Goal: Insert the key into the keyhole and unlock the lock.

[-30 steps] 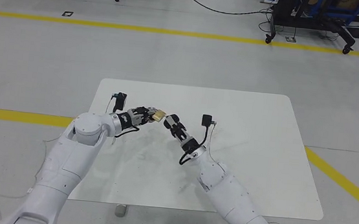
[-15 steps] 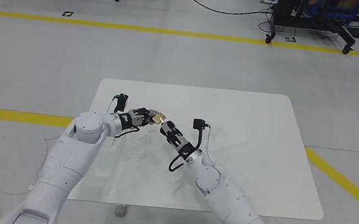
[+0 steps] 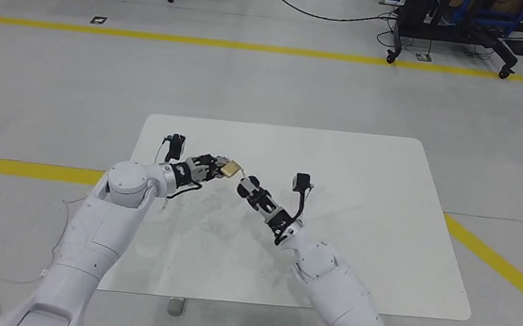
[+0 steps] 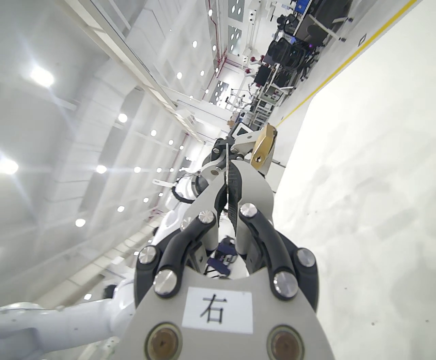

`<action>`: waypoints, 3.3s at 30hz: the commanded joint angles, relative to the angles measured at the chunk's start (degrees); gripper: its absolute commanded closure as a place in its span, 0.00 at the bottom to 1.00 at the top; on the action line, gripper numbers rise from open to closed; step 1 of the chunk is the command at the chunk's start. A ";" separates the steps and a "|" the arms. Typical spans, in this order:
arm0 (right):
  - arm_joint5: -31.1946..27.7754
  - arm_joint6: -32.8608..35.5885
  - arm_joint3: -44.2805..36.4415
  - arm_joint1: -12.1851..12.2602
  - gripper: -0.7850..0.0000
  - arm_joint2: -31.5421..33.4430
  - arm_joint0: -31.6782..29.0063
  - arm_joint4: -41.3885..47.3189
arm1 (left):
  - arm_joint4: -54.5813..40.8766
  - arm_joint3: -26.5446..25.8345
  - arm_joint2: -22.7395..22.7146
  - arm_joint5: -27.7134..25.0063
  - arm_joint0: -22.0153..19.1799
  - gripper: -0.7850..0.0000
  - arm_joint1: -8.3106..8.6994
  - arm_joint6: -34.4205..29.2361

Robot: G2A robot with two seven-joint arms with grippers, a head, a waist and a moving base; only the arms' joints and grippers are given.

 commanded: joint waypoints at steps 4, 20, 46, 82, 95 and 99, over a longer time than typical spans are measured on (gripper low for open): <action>5.47 8.90 -0.76 0.95 1.00 2.01 -0.19 4.76 | -0.24 -0.60 -0.42 -2.50 0.37 1.00 0.20 -1.72; 10.73 13.60 -2.26 1.37 1.00 2.42 -0.56 8.24 | 3.46 -1.75 0.64 -5.67 0.45 1.00 0.60 -4.31; 13.75 29.88 -8.72 4.64 1.00 5.77 -3.60 6.51 | 2.89 1.93 2.11 -10.39 -2.69 1.00 1.28 -18.46; 11.54 22.50 -5.43 5.04 0.00 4.82 -1.16 8.56 | 0.05 4.23 3.52 -8.81 -3.86 1.00 1.19 -14.50; 11.35 21.92 -5.55 5.08 0.00 4.87 -1.20 8.12 | -0.90 2.34 1.88 -8.89 -2.24 1.00 1.41 -8.20; 14.91 25.75 -6.58 4.55 0.00 5.05 -2.52 21.83 | -1.01 1.13 1.39 -10.06 -1.52 1.00 1.55 -7.50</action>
